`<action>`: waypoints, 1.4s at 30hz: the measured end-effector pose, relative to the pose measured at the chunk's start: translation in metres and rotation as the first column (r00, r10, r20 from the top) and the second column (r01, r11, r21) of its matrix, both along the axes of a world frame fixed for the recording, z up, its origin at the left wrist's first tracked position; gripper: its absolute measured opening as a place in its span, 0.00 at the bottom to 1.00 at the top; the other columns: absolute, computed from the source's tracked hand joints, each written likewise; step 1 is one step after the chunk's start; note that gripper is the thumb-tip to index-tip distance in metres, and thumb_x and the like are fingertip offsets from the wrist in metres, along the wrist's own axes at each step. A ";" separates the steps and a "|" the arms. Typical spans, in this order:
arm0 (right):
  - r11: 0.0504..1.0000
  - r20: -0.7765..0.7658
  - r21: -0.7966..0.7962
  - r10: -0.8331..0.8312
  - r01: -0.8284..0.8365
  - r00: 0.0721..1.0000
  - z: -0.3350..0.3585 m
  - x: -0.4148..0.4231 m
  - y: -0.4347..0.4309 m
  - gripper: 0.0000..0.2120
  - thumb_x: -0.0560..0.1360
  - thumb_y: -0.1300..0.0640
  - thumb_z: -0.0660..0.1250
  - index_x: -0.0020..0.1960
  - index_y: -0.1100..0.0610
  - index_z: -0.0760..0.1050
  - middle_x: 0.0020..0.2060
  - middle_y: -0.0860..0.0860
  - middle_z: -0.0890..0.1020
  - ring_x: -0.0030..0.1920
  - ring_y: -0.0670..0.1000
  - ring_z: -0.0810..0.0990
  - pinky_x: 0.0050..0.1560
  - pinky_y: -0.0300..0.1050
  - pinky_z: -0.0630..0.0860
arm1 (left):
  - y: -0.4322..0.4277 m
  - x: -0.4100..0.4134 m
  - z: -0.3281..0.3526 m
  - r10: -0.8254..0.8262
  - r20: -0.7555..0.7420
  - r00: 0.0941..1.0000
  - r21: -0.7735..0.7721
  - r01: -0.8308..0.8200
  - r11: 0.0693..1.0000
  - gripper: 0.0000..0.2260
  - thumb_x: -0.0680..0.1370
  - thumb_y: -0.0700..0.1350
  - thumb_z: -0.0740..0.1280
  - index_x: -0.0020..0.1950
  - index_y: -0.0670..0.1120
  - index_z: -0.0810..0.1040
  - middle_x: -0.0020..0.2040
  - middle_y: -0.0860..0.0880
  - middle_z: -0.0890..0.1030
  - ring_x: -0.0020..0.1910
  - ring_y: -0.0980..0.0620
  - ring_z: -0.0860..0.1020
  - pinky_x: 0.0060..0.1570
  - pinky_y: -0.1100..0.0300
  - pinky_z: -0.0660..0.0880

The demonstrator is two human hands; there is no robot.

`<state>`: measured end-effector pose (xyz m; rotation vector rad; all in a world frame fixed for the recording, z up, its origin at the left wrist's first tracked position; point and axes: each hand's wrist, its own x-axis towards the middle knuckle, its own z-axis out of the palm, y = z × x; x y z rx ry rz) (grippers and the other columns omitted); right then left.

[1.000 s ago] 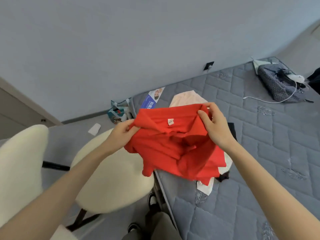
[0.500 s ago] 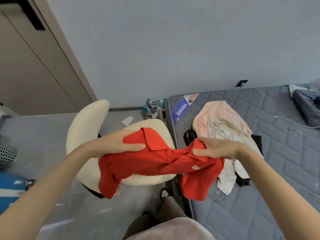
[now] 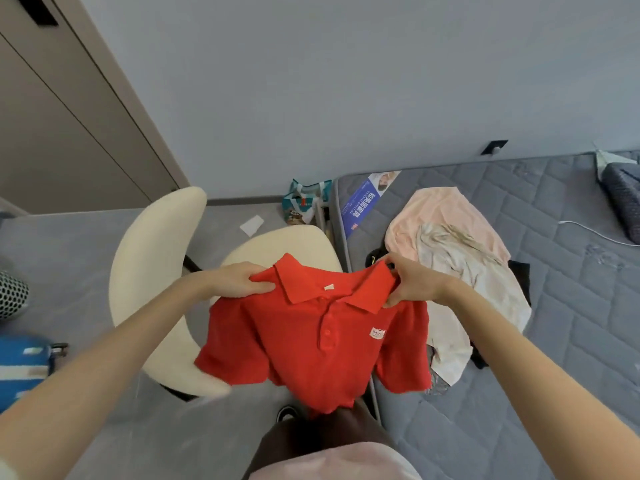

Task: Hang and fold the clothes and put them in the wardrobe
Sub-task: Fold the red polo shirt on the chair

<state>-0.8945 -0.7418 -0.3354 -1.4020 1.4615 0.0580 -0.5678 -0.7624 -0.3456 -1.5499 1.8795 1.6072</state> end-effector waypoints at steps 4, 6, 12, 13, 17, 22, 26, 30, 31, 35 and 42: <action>0.996 -0.066 -0.091 0.002 -0.008 0.998 -0.056 0.002 -0.049 0.25 0.67 0.72 0.69 0.63 0.65 0.67 0.50 0.57 0.75 0.49 0.54 0.74 0.53 0.51 0.74 | -0.042 -0.001 -0.061 -0.052 0.084 0.995 -0.112 0.062 0.992 0.13 0.83 0.44 0.58 0.63 0.44 0.77 0.62 0.47 0.78 0.62 0.48 0.75 0.65 0.52 0.67; 0.992 -0.095 -0.127 0.012 -0.024 0.995 -0.085 0.001 -0.078 0.21 0.69 0.72 0.67 0.61 0.65 0.69 0.48 0.54 0.75 0.48 0.52 0.74 0.52 0.47 0.72 | -0.063 -0.003 -0.091 0.004 0.108 0.994 -0.160 0.014 0.987 0.12 0.82 0.43 0.59 0.62 0.46 0.78 0.60 0.49 0.79 0.60 0.49 0.75 0.62 0.55 0.68; 0.975 -0.093 -0.210 -0.095 0.074 0.991 -0.151 0.006 -0.154 0.16 0.70 0.72 0.60 0.56 0.62 0.73 0.50 0.56 0.81 0.49 0.55 0.78 0.48 0.40 0.71 | -0.123 -0.015 -0.154 0.271 0.104 0.957 -0.402 -0.209 0.892 0.13 0.81 0.42 0.60 0.60 0.50 0.81 0.57 0.50 0.82 0.57 0.49 0.77 0.48 0.60 0.68; 0.968 -0.097 -0.229 -0.128 0.103 0.987 -0.160 0.008 -0.166 0.17 0.70 0.72 0.59 0.55 0.60 0.74 0.51 0.56 0.82 0.51 0.56 0.78 0.51 0.44 0.73 | -0.133 -0.017 -0.163 0.303 0.105 0.947 -0.436 -0.230 0.870 0.13 0.81 0.42 0.60 0.59 0.50 0.81 0.56 0.50 0.82 0.55 0.48 0.78 0.46 0.59 0.69; 0.885 -0.045 -0.380 -0.306 0.267 0.951 -0.197 0.024 -0.206 0.17 0.72 0.71 0.57 0.58 0.59 0.74 0.53 0.55 0.81 0.56 0.57 0.75 0.56 0.49 0.71 | -0.168 -0.022 -0.202 0.424 0.119 0.898 -0.567 -0.289 0.771 0.14 0.82 0.43 0.57 0.63 0.51 0.78 0.54 0.45 0.78 0.54 0.44 0.76 0.53 0.52 0.71; 0.879 -0.325 -0.473 -0.239 0.062 0.915 -0.254 0.043 -0.217 0.17 0.75 0.62 0.62 0.64 0.59 0.71 0.60 0.57 0.74 0.59 0.61 0.68 0.59 0.46 0.59 | -0.175 -0.019 -0.260 0.681 0.033 0.732 -0.527 -0.566 0.634 0.18 0.80 0.37 0.58 0.70 0.45 0.71 0.64 0.42 0.73 0.64 0.44 0.69 0.62 0.55 0.65; 0.949 -0.294 -0.313 -0.056 -0.040 0.954 -0.294 0.067 -0.191 0.18 0.75 0.62 0.63 0.64 0.56 0.71 0.63 0.54 0.72 0.61 0.59 0.67 0.60 0.48 0.63 | -0.143 -0.006 -0.301 0.857 0.165 0.488 -0.413 -0.755 0.509 0.22 0.79 0.40 0.62 0.73 0.44 0.65 0.70 0.40 0.67 0.70 0.41 0.63 0.68 0.50 0.60; 0.953 -0.217 -0.282 0.051 -0.112 0.975 -0.323 0.098 -0.175 0.18 0.74 0.64 0.63 0.63 0.57 0.72 0.63 0.54 0.71 0.59 0.58 0.69 0.61 0.48 0.65 | -0.114 0.006 -0.335 0.897 0.339 0.285 -0.212 -0.905 0.368 0.31 0.77 0.51 0.67 0.75 0.40 0.59 0.70 0.36 0.66 0.69 0.37 0.64 0.69 0.44 0.61; 0.955 -0.180 -0.278 0.053 -0.102 0.982 -0.328 0.106 -0.174 0.17 0.74 0.65 0.62 0.63 0.57 0.72 0.63 0.54 0.71 0.60 0.58 0.69 0.60 0.48 0.67 | -0.108 0.009 -0.344 0.897 0.363 0.253 -0.137 -0.938 0.320 0.32 0.76 0.53 0.68 0.74 0.40 0.60 0.70 0.36 0.66 0.69 0.37 0.65 0.69 0.45 0.62; 0.944 -0.114 -0.296 0.121 -0.149 0.986 -0.343 0.138 -0.178 0.16 0.76 0.63 0.61 0.63 0.54 0.71 0.62 0.50 0.71 0.57 0.55 0.75 0.53 0.49 0.74 | -0.090 0.008 -0.373 0.928 0.342 0.150 0.066 -0.989 0.135 0.30 0.73 0.55 0.72 0.66 0.36 0.70 0.64 0.38 0.74 0.63 0.39 0.73 0.64 0.48 0.70; 0.895 -0.151 -0.225 0.360 -0.386 0.921 -0.360 0.186 -0.211 0.25 0.76 0.61 0.59 0.72 0.48 0.63 0.55 0.55 0.76 0.57 0.58 0.75 0.59 0.54 0.72 | -0.086 0.017 -0.376 0.996 0.019 0.082 -0.013 -0.997 0.082 0.10 0.79 0.45 0.65 0.58 0.42 0.74 0.55 0.42 0.79 0.53 0.45 0.78 0.54 0.55 0.73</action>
